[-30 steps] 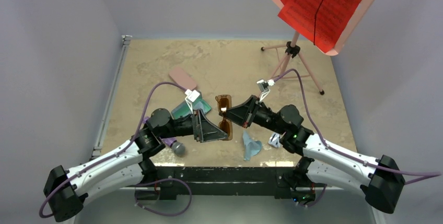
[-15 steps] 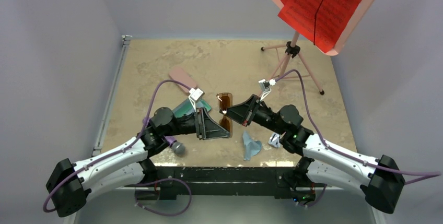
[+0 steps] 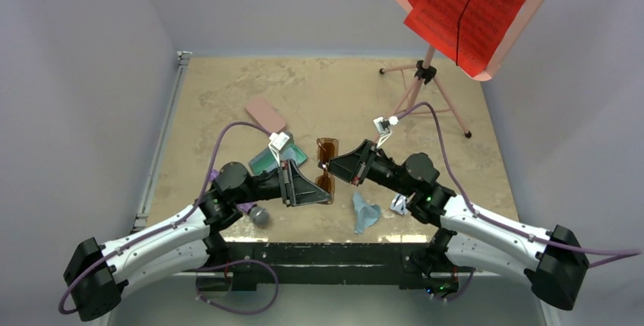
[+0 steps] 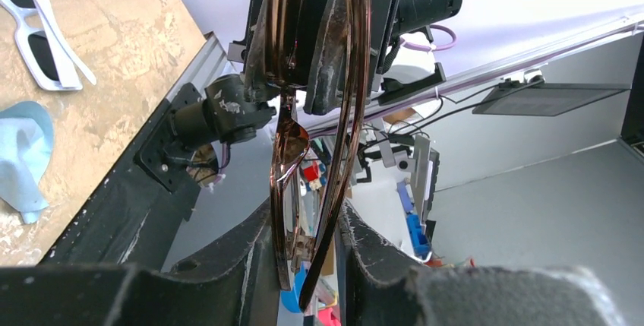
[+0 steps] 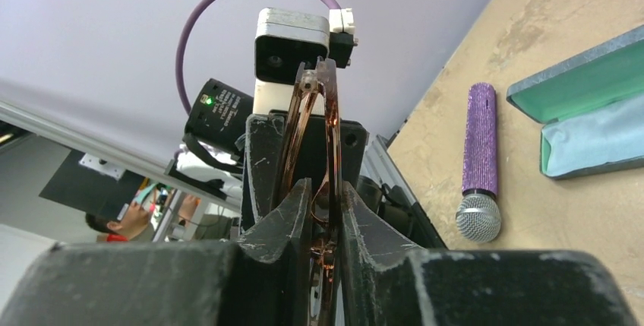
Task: Organize the sunglasses
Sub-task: Pass from the right arm to the left
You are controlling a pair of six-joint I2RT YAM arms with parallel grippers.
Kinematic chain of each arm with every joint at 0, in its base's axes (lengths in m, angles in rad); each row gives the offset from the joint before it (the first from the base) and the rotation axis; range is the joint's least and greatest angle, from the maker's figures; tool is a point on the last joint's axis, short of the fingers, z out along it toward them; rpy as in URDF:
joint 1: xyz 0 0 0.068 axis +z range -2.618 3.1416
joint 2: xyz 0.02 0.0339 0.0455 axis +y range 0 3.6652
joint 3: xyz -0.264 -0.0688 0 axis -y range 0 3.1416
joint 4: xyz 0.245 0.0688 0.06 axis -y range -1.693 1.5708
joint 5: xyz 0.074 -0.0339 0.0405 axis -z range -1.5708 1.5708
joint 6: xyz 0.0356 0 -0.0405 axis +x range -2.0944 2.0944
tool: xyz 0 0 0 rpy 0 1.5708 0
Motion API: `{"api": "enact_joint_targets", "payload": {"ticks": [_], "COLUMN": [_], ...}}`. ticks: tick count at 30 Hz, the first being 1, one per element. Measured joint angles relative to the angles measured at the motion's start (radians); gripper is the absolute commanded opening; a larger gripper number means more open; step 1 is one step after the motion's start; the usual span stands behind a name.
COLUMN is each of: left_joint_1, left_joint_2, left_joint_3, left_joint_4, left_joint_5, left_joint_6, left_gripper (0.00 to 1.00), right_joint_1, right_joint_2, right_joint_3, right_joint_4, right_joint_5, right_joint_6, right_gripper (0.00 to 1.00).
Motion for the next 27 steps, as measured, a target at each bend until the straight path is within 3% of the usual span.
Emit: {"api": "enact_joint_targets", "payload": {"ticks": [3, 5, 27], "left_joint_1": [0.000, 0.000, 0.003], "left_joint_2": [-0.015, -0.022, -0.128], "left_joint_3": [-0.008, -0.011, -0.091], "left_joint_4": [-0.003, -0.003, 0.012], "left_joint_5": [-0.010, -0.013, -0.118], "left_joint_6": [-0.006, -0.007, -0.033], "left_gripper": [0.07, 0.00, 0.00], "right_joint_1": [0.000, -0.002, -0.002], "right_joint_2": [-0.004, -0.008, -0.138], "right_joint_3": [0.000, 0.001, 0.036], "right_joint_4": [-0.020, -0.042, -0.383], "right_joint_5": [-0.004, -0.004, 0.003], "right_joint_6": [0.003, 0.003, -0.089], "right_gripper": [0.36, 0.38, 0.46]}}
